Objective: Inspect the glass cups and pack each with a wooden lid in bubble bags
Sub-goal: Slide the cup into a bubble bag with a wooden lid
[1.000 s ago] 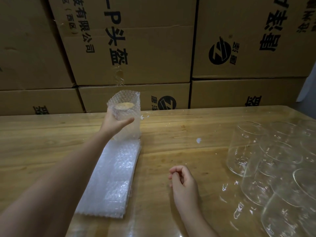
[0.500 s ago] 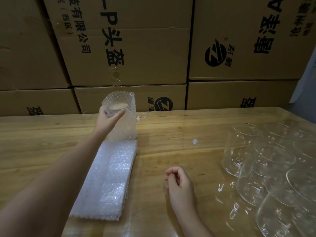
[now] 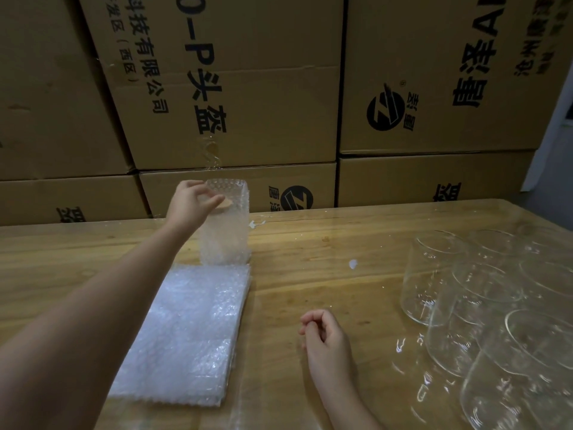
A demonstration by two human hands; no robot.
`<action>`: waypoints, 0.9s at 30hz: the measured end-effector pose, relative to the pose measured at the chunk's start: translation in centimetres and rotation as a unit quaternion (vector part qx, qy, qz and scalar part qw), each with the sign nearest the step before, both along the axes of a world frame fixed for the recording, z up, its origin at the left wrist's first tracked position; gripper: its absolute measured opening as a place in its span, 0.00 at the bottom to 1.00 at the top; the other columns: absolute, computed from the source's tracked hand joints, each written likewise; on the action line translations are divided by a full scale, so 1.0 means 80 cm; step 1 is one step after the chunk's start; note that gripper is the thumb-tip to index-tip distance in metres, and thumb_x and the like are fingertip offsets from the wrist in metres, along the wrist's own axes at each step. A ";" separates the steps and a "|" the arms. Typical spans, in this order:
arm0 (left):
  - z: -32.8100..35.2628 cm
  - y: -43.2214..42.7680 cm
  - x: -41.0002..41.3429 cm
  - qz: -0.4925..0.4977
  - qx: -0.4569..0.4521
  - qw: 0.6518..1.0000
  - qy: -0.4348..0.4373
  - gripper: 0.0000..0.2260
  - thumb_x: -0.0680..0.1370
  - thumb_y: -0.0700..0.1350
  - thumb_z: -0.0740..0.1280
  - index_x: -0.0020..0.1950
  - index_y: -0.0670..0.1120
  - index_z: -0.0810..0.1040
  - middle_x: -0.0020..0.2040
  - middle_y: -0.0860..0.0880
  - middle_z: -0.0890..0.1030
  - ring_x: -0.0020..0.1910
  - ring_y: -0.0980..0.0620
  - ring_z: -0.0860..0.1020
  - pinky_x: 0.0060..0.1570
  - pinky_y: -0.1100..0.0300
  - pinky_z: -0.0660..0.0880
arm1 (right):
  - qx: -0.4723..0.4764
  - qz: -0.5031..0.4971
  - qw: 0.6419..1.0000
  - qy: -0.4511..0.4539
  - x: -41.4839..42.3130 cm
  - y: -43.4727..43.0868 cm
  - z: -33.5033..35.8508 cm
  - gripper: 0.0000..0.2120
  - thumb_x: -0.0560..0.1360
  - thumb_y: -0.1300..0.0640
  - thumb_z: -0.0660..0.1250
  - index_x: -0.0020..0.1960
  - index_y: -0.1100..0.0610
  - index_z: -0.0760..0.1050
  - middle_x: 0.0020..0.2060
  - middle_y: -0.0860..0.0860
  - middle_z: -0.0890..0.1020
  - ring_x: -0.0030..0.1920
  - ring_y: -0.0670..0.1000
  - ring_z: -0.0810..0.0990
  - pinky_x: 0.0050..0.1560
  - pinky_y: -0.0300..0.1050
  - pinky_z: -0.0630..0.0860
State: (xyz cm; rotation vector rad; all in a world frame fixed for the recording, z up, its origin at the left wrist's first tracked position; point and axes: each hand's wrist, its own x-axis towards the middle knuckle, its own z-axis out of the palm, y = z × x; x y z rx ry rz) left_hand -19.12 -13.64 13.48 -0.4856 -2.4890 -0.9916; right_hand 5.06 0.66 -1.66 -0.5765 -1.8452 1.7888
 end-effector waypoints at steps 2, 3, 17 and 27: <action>0.003 0.000 0.000 0.012 0.023 1.000 -0.016 0.12 0.76 0.52 0.70 0.52 0.44 0.81 0.68 0.44 0.71 0.67 0.46 0.69 0.57 0.56 0.65 | -0.002 0.002 1.000 -0.003 -0.001 0.000 -0.001 0.15 0.75 0.67 0.59 0.38 0.51 0.76 0.30 0.44 0.80 0.29 0.44 0.73 0.33 0.46 0.71; 0.004 0.000 0.000 0.018 0.040 0.999 -0.025 0.13 0.76 0.52 0.70 0.52 0.43 0.81 0.68 0.44 0.71 0.67 0.45 0.69 0.58 0.56 0.65 | -0.003 0.002 1.000 -0.004 -0.001 0.000 -0.001 0.15 0.75 0.67 0.59 0.37 0.51 0.76 0.30 0.44 0.80 0.29 0.44 0.73 0.33 0.47 0.71; -0.015 -0.027 0.031 0.070 0.024 0.997 0.011 0.34 0.74 0.52 0.71 0.76 0.55 0.59 0.79 0.50 0.51 0.77 0.46 0.52 0.71 0.40 0.54 | 0.007 0.024 1.000 -0.017 0.013 0.000 0.011 0.14 0.75 0.69 0.59 0.38 0.54 0.75 0.30 0.47 0.78 0.31 0.47 0.74 0.35 0.46 0.72; -0.107 -0.013 -0.069 0.109 0.228 0.933 -0.256 0.43 0.73 0.63 0.67 0.78 0.46 0.51 0.76 0.40 0.59 0.72 0.36 0.63 0.67 0.38 0.65 | 0.031 -0.001 0.999 -0.030 -0.004 -0.002 -0.001 0.18 0.74 0.69 0.61 0.34 0.49 0.75 0.27 0.48 0.80 0.28 0.48 0.72 0.37 0.47 0.73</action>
